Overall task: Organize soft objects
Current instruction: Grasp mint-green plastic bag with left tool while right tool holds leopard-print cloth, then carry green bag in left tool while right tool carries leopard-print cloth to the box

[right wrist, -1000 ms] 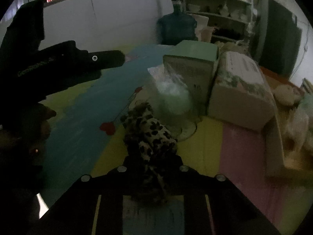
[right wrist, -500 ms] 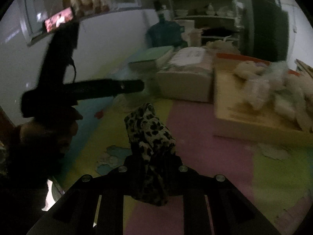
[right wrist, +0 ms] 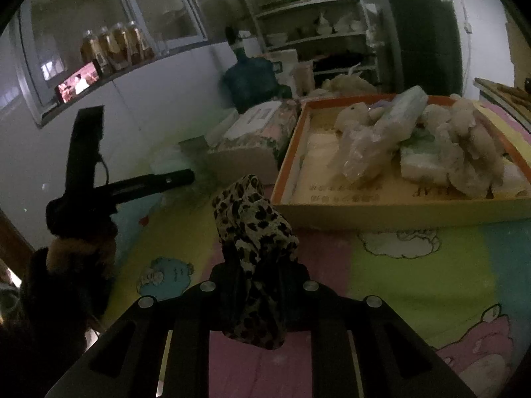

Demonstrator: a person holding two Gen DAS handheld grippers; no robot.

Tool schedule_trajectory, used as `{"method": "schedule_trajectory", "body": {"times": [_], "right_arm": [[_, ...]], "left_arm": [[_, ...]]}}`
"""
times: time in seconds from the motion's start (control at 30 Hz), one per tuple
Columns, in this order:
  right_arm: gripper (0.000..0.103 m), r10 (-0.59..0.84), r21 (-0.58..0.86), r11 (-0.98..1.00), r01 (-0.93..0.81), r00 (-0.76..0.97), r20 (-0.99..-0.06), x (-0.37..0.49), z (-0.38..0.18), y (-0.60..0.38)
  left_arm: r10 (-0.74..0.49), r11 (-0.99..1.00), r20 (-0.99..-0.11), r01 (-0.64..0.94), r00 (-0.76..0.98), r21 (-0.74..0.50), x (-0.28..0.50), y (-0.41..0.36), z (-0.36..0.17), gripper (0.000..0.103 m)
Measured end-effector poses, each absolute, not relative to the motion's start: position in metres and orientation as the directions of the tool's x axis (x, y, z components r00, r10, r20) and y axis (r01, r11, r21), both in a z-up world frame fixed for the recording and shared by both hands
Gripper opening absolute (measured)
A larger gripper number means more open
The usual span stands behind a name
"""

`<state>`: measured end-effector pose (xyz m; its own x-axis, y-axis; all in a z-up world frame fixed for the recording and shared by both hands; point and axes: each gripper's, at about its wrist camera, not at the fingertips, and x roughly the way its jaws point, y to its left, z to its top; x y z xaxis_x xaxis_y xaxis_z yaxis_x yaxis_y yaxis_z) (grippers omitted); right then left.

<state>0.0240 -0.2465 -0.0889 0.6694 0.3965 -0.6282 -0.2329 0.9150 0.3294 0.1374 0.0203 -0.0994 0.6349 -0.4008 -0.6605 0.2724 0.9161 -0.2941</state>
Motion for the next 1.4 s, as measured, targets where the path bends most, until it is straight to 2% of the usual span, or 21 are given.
{"method": "schedule_trajectory", "body": {"times": [0.43, 0.83, 1.4], "right_arm": [[0.018, 0.391, 0.321, 0.915, -0.244, 0.73, -0.561, 0.017, -0.068, -0.261], [0.018, 0.334, 0.307, 0.931, -0.198, 0.803, -0.493, 0.009, -0.048, -0.299], [0.018, 0.248, 0.308, 0.943, -0.124, 0.88, -0.405, 0.003, -0.023, -0.36]], "left_arm": [[-0.358, 0.934, -0.599, 0.275, 0.716, -0.23, 0.097, -0.005, -0.055, 0.041], [-0.447, 0.895, -0.525, 0.367, 0.724, -0.255, 0.086, -0.066, -0.033, 0.042], [-0.504, 0.862, -0.501, 0.452, 0.704, -0.232, 0.092, -0.149, -0.02, 0.042]]}}
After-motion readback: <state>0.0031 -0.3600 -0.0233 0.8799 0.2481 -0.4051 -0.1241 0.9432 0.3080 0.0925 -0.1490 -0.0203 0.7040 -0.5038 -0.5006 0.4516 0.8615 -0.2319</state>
